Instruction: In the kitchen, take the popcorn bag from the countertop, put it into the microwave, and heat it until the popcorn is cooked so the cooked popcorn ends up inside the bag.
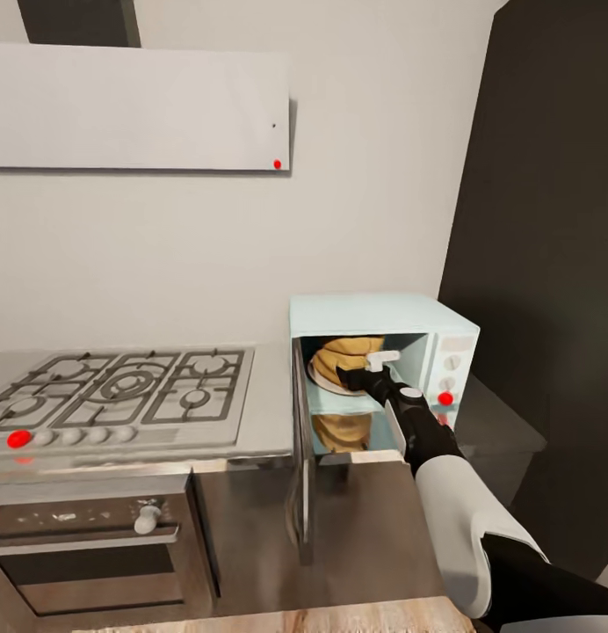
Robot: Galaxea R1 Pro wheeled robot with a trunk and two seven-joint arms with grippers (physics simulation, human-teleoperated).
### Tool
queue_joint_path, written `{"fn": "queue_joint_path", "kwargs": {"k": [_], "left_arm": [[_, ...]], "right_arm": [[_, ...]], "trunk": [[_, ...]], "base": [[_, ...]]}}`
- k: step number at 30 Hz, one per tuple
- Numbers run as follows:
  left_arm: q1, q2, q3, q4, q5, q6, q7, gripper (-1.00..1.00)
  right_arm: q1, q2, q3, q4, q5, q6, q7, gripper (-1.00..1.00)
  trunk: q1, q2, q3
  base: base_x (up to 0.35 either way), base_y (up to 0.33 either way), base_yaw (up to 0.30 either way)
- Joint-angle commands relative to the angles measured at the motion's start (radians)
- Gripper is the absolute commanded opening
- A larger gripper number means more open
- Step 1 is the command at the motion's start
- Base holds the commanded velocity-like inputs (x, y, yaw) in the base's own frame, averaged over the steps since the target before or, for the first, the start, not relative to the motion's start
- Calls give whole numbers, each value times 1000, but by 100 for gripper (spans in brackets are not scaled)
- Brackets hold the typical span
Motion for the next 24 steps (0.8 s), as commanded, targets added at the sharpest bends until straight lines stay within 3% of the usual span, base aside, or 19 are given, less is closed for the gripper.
{"fn": "queue_joint_path", "kwargs": {"k": [1,6,24], "left_arm": [[0,0,1,-2,4,-2,5,100],[0,-1,1,0,5,-2,7,100],[0,-1,1,0,6,-1,7,100]], "right_arm": [[-1,0,-9,-2,12,5,26,100],[-1,-5,-11,-14,17,6,51,100],[-1,-7,-14,-74,16,77,41,100]], "trunk": [[0,-1,-1],[0,-1,-1],[0,-1,-1]], "base": [[-300,0,0],[-311,0,0],[-315,0,0]]}}
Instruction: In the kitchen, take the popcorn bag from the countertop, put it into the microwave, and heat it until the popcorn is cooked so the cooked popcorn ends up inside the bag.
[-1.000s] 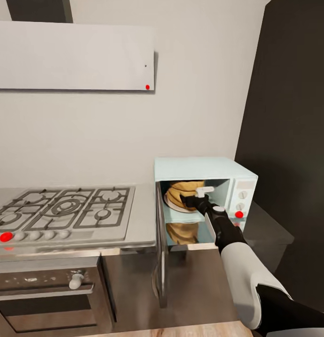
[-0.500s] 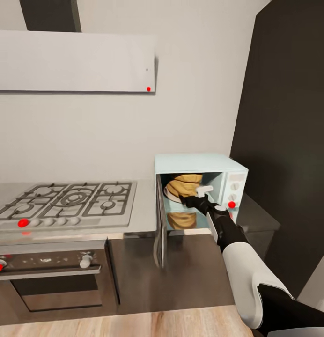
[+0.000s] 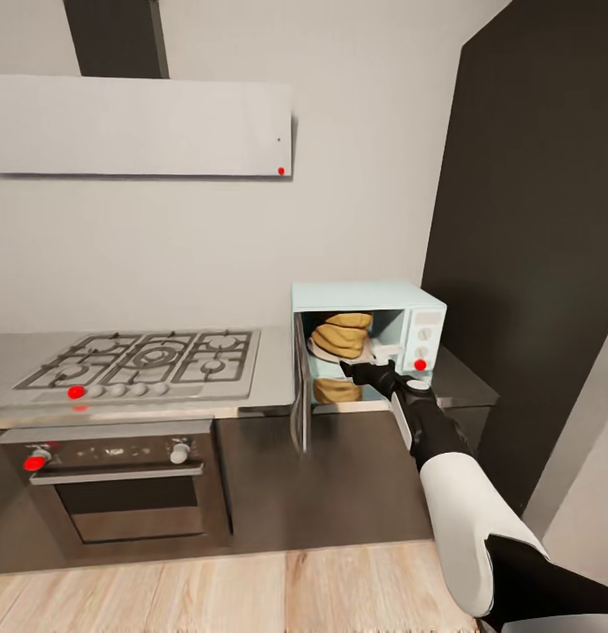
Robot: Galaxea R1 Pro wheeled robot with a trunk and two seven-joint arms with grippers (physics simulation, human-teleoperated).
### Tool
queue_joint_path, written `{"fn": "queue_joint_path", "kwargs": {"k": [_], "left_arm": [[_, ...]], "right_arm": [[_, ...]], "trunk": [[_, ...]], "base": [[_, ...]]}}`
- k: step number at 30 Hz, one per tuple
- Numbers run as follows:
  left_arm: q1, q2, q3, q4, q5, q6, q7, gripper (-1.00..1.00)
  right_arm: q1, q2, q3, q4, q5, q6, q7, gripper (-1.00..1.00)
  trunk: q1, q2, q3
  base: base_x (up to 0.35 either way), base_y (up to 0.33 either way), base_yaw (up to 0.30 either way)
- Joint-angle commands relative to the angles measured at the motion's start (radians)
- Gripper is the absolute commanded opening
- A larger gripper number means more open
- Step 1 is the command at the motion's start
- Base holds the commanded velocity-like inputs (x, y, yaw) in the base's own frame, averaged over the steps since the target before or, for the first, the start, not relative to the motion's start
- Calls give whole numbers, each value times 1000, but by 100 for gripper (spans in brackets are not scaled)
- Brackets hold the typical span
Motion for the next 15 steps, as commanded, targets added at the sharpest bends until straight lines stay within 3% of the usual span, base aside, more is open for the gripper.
{"fn": "queue_joint_path", "kwargs": {"k": [1,4,5,8,13,15], "left_arm": [[0,0,1,-2,4,-2,3,100],[0,0,1,-2,5,-2,3,100],[0,0,1,-2,5,-2,2,100],[0,0,1,-3,4,-2,2,100],[0,1,1,-3,5,-2,2,100],[0,1,1,-4,5,-3,2,100]], "right_arm": [[-1,1,-7,-1,10,4,10,100],[-1,-12,-6,25,24,4,8,100],[-1,-29,-6,51,30,4,8,100],[-1,-122,-8,224,33,3,6,100],[-1,-185,-7,442,34,2,4,100],[-1,-224,-7,566,34,-6,2,100]], "trunk": [[-1,-1,-1],[-1,-1,-1],[-1,-1,-1],[-1,-1,-1],[-1,-1,-1],[-1,-1,-1]], "base": [[-313,0,0],[-303,0,0],[-282,0,0],[-246,0,0],[-53,0,0],[-4,0,0]]}}
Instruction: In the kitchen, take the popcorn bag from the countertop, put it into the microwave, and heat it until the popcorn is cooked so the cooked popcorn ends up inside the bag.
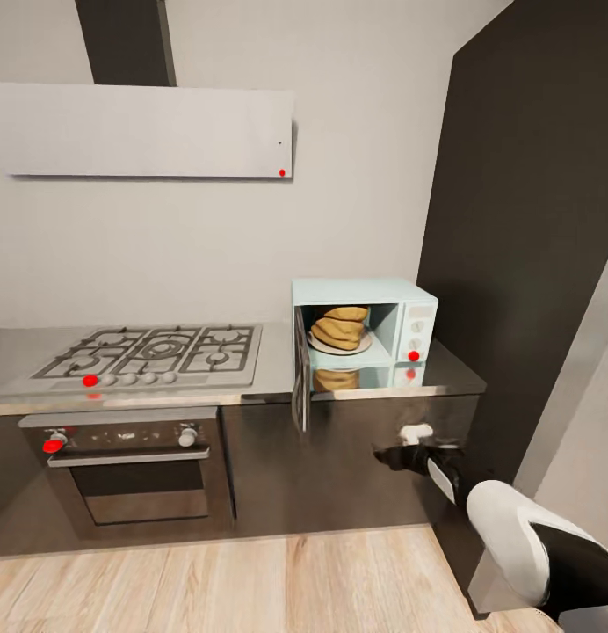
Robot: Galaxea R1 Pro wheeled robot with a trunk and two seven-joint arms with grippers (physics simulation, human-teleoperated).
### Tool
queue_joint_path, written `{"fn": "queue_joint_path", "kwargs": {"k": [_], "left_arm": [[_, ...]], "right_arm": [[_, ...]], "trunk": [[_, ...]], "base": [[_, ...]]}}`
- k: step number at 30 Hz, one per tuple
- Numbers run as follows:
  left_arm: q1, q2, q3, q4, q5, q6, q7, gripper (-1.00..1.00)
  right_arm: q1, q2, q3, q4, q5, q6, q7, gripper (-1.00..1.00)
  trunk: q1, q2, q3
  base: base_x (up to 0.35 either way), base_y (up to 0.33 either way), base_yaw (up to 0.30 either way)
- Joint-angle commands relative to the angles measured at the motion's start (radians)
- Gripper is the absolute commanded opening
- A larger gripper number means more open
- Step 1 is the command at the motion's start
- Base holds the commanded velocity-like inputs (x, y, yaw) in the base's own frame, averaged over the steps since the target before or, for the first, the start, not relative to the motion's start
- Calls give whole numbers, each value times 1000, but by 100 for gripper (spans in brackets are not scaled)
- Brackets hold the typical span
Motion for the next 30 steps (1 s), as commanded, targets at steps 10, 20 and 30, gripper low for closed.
{"fn": "queue_joint_path", "kwargs": {"k": [10,20,30], "left_arm": [[0,0,1,-2,4,-2,2,100],[0,-2,1,-2,4,-1,2,100],[0,-2,-5,-2,1,-2,-4,100]], "right_arm": [[247,-19,-8,178,9,-42,-46,100],[577,-7,-9,180,3,-190,-175,100],[725,-6,-10,180,-1,-242,-246,100]], "trunk": [[0,-1,-1],[0,-1,-1],[0,-1,-1]], "base": [[0,0,0],[0,0,0],[0,0,0]]}}
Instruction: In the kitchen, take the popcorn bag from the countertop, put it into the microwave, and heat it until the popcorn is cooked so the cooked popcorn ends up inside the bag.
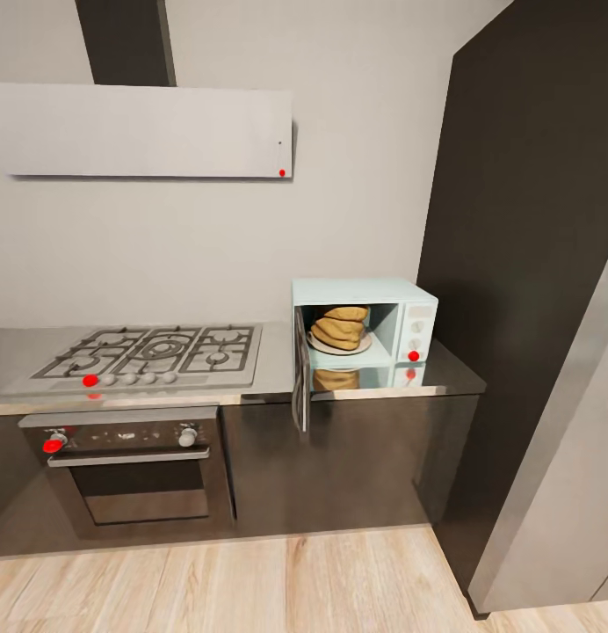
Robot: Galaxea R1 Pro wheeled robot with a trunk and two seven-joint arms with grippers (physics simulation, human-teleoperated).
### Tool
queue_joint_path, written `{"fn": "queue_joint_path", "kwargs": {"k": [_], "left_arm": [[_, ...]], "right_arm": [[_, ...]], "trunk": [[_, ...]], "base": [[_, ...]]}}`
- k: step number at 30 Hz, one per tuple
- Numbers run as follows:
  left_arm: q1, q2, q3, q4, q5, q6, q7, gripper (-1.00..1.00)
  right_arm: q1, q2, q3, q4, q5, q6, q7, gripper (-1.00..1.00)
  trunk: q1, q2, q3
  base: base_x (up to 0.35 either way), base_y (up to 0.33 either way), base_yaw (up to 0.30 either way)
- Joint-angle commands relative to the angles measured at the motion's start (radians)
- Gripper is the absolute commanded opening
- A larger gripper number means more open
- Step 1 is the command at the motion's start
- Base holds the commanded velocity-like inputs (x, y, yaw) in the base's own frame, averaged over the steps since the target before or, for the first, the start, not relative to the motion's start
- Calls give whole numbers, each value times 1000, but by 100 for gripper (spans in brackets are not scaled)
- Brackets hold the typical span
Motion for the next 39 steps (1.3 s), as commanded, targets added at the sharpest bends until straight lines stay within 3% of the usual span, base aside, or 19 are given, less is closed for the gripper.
{"fn": "queue_joint_path", "kwargs": {"k": [1,4,9,13,16,17,19,22,23,25,27,30,34,39], "left_arm": [[0,-2,-2,-7,1,-2,0,100],[0,-4,-6,-97,-3,6,-2,100],[0,19,-4,-497,-6,92,12,100],[-7,34,-3,-778,-3,239,5,100],[-92,31,-2,-938,4,313,-2,100],[-149,22,-1,-992,5,371,-1,100],[-227,15,-1,-1039,7,434,0,100],[-349,10,0,-1074,9,468,2,100],[-427,1,0,-1089,10,479,3,100],[-498,-25,0,-1122,13,494,4,100],[-527,-65,-3,-1190,11,507,7,100],[-537,-88,-7,-1237,9,512,9,100],[-541,-97,-46,-1244,9,500,12,100],[-541,-95,-57,-1250,10,498,11,100]], "right_arm": [[0,-1,-8,3,7,-6,-1,100],[0,-2,-8,3,7,-8,-3,100],[0,-3,-8,3,8,-8,-3,100],[0,-5,-8,3,9,-4,-3,100],[0,-7,-8,3,9,-1,-3,100],[0,-8,-8,3,8,-1,-3,100],[0,-7,-8,3,9,-2,-3,100],[0,-6,-8,3,9,-6,-3,100],[0,-6,-8,3,10,-8,-3,100],[0,-8,-8,2,11,-10,-3,100],[0,-9,-8,2,12,-11,-3,100],[0,-10,-8,2,12,-11,-4,100],[0,-11,-9,2,12,-11,-5,100],[0,-11,-8,2,14,-11,-33,100]], "trunk": [[0,-1,-1],[0,-1,-1],[0,-1,-1],[0,-1,-1],[0,-1,-1],[0,-1,-1],[0,-1,-1],[0,-1,-1],[0,-1,-1],[0,-1,-1],[0,-1,-1],[0,-1,-1],[0,-1,-1],[0,-1,-1]], "base": [[0,0,0],[0,0,0],[0,0,0],[0,0,0],[0,0,0],[0,0,0],[0,0,0],[0,0,0],[0,0,0],[0,0,0],[0,0,0],[0,0,0],[0,0,0],[0,0,0]]}}
